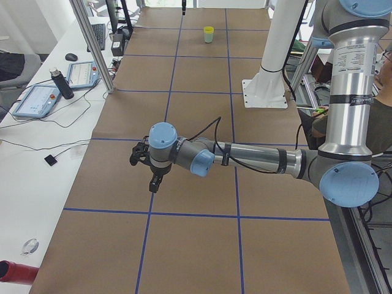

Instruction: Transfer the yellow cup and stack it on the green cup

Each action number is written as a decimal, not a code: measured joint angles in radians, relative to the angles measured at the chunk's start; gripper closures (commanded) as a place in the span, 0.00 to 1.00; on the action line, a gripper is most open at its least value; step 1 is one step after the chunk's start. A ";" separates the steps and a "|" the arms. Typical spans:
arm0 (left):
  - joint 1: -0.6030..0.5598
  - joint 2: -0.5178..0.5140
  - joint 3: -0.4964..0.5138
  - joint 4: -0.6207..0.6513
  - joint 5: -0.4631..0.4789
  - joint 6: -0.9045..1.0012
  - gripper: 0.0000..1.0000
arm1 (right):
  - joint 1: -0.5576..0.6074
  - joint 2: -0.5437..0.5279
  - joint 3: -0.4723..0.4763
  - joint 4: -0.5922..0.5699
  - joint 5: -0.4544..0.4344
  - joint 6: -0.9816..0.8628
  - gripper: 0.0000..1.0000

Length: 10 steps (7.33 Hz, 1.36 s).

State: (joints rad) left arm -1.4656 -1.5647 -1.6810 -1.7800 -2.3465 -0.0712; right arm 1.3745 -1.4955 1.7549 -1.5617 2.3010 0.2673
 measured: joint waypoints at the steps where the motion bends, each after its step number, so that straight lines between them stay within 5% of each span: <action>1: -0.017 -0.001 0.000 0.047 0.000 0.051 0.00 | 0.011 -0.010 -0.004 -0.009 0.016 -0.013 0.00; 5: -0.085 -0.054 -0.042 0.360 0.002 0.192 0.00 | 0.052 -0.035 -0.009 -0.011 0.050 -0.042 0.00; 10: -0.086 0.048 -0.058 0.250 -0.001 0.226 0.00 | 0.095 -0.099 0.015 -0.004 0.060 -0.065 0.00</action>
State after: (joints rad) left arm -1.5517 -1.5162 -1.7394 -1.5305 -2.3478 0.1545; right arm 1.4696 -1.5942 1.7699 -1.5658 2.3612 0.2027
